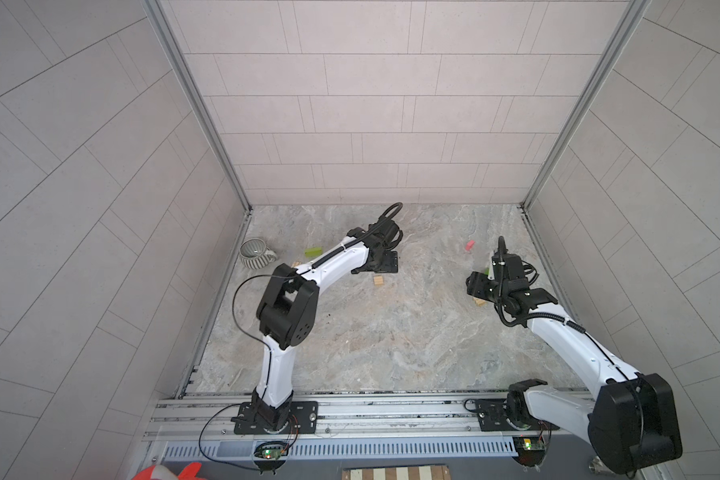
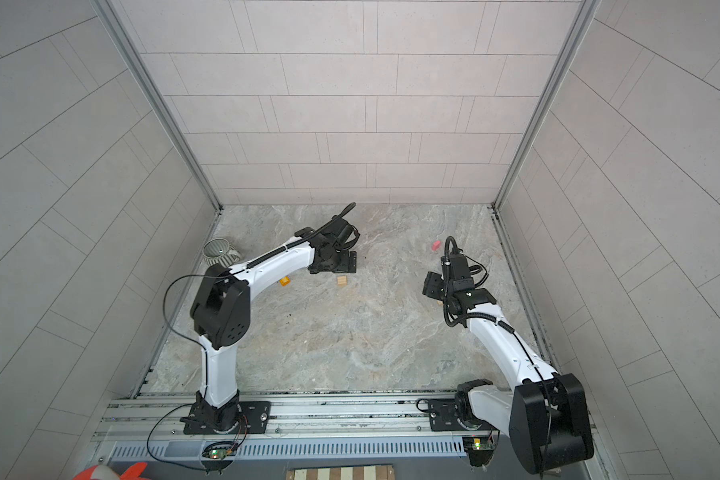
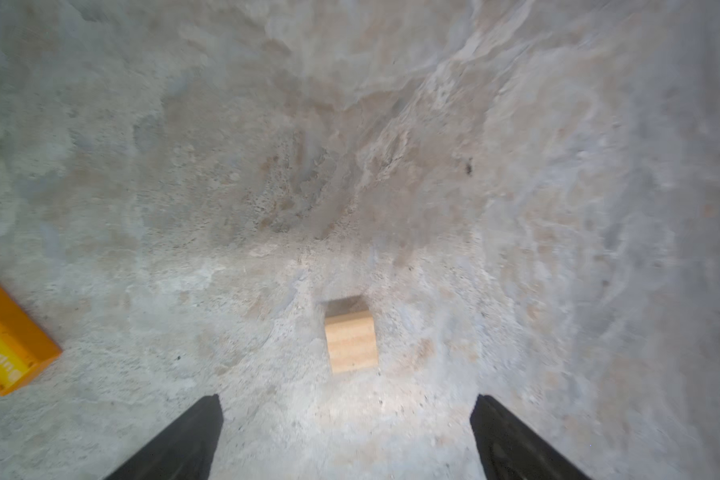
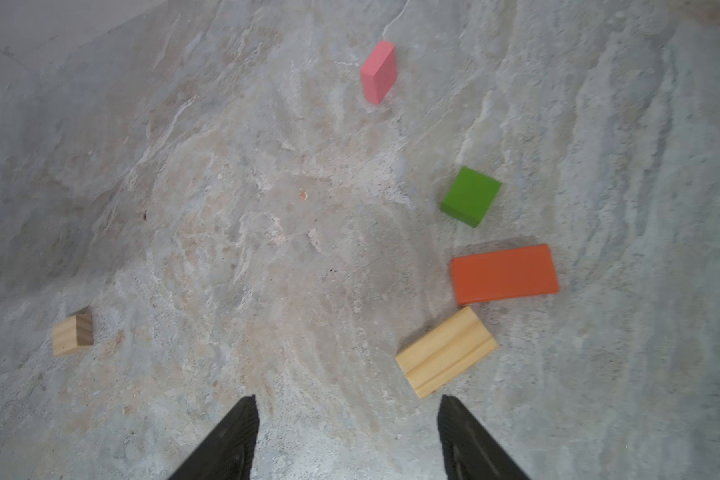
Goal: Build the wood block tower
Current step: 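Place the wood cube on the table center with the left gripper and release, then close the right gripper on the green cube while the left arm draws back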
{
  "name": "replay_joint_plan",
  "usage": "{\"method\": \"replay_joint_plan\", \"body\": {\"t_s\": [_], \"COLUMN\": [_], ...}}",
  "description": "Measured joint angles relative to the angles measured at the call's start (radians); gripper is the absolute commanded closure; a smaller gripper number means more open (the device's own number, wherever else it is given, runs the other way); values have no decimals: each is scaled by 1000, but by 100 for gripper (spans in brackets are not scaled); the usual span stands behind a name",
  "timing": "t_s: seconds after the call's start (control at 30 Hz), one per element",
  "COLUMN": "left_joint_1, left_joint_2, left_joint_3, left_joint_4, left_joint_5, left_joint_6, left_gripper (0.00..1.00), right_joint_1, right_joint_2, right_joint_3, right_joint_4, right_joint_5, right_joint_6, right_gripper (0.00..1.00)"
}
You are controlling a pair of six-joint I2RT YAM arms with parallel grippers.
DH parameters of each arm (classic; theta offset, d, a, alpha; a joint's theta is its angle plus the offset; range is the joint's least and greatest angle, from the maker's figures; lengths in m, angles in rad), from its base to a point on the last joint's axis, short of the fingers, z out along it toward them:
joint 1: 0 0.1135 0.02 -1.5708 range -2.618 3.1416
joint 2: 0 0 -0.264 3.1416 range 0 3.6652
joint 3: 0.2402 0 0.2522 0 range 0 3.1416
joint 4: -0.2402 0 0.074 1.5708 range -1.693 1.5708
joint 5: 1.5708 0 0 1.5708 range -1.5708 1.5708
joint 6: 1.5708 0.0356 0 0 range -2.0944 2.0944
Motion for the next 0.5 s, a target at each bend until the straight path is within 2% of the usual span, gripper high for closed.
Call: {"method": "replay_joint_plan", "body": {"t_s": [0.17,0.37,0.5], "left_joint_1": [16,37,39], "left_joint_2": [-243,-343,-452], "left_joint_3": [-232,-464,-678], "left_joint_4": [61,98,174], "left_joint_5": [-5,-71,-76], "left_joint_6": [-19,-36,-53], "left_gripper": [0,0,2], "right_joint_1": [-60,-70,-85], "right_joint_2": [67,228,344], "right_joint_3": [96,202,280], "right_joint_4": [-51,-98,-134], "right_joint_5": [14,46,75], "right_joint_6": [11,30,38], "right_gripper": [33,34,42]}}
